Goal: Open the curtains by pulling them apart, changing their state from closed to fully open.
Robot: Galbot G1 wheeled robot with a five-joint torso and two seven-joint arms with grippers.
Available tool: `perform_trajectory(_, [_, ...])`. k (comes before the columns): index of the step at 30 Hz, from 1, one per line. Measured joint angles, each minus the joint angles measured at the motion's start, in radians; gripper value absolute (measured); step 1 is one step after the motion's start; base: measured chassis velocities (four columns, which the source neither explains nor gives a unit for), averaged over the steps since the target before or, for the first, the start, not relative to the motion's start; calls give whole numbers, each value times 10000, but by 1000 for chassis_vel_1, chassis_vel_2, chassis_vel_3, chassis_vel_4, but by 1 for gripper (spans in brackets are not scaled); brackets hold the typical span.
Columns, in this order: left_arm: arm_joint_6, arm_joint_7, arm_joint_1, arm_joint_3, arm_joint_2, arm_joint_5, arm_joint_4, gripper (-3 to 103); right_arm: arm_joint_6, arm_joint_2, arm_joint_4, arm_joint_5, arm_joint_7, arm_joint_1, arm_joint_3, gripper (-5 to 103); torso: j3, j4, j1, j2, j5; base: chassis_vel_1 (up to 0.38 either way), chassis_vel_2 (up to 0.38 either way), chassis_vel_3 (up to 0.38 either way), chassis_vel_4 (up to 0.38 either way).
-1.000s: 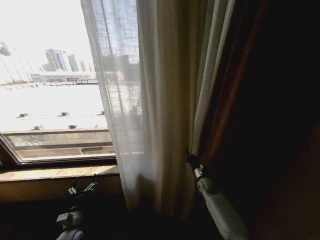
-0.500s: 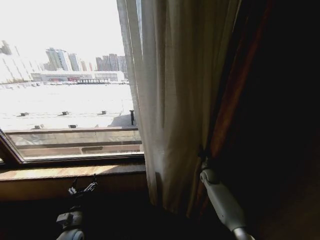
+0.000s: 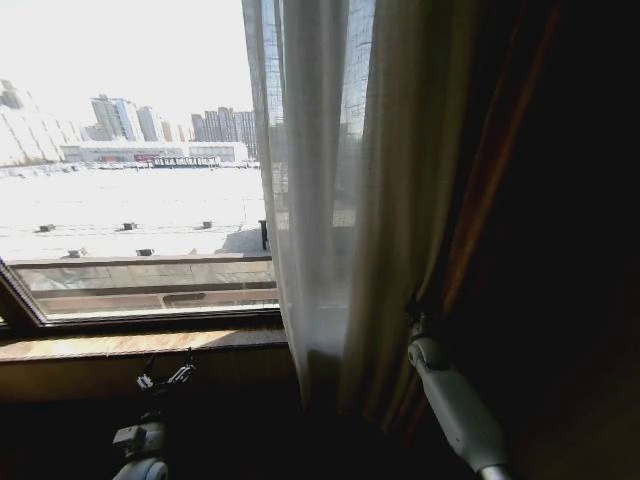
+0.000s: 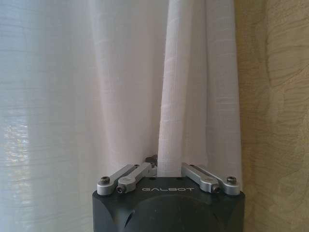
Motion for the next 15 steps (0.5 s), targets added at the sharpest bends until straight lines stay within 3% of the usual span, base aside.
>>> perform_trajectory(1, [0, 0, 0, -1, 0, 0, 0, 100, -56, -76, 477, 179, -143, -331, -52, 12, -1, 0, -1, 1, -1, 0, 0, 0, 0])
perform_trajectory(2, [0, 0, 0, -1, 0, 0, 0, 100, -65, -137, 767, 254, -320, -573, -42, 12, 0, 0, -1, 1, -1, 0, 0, 0, 0])
perform_trajectory(3, [1, 0, 0, -1, 0, 0, 0, 100, -29, -196, 1045, 315, -531, -827, -4, 22, 0, -1, -1, 0, -1, 0, 0, 0, 0])
perform_trajectory(6, [1, 0, 0, -1, 0, 0, 0, 100, 83, -296, 1416, 351, -831, -1203, 110, 22, 0, -2, -1, 1, 1, 0, 0, 0, 0])
perform_trajectory(7, [0, 0, 0, -1, 0, 0, 0, 100, 264, -377, 1666, 334, -1094, -1482, 232, 33, 0, -3, -1, 1, -1, 0, 0, 0, 0])
perform_trajectory(8, [0, 0, 0, -1, 0, 0, 0, 100, 402, -409, 1760, 182, -1306, -1635, 312, 33, 0, -2, -1, 1, -1, 0, 0, 0, 0])
perform_trajectory(9, [0, 0, 0, -1, 0, 0, 0, 100, 478, -430, 1826, -97, -1539, -1776, 422, 44, -1, -2, -2, 1, 0, 0, 0, 0, 0])
perform_trajectory(11, [0, 0, 0, -1, 0, 0, 0, 100, 516, -438, 1857, -293, -1644, -1848, 484, 44, -1, -2, -1, 1, 0, 0, 0, 0, 0])
perform_trajectory(12, [0, 0, 0, -1, 0, 0, 0, 100, 697, -448, 1922, -590, -1798, -2000, 571, 55, -1, -3, -1, 1, -2, 0, 0, 0, 0])
perform_trajectory(14, [0, 0, 0, -1, 0, 0, 0, 100, 857, -441, 2039, -689, -1844, -2157, 599, 55, 0, -2, -1, 1, 1, 0, 0, 0, 0])
perform_trajectory(15, [0, 0, 0, -1, 0, 0, 0, 100, 898, -419, 2084, -748, -1870, -2215, 615, 66, 0, -2, -1, 1, 0, 0, 0, 0, 0])
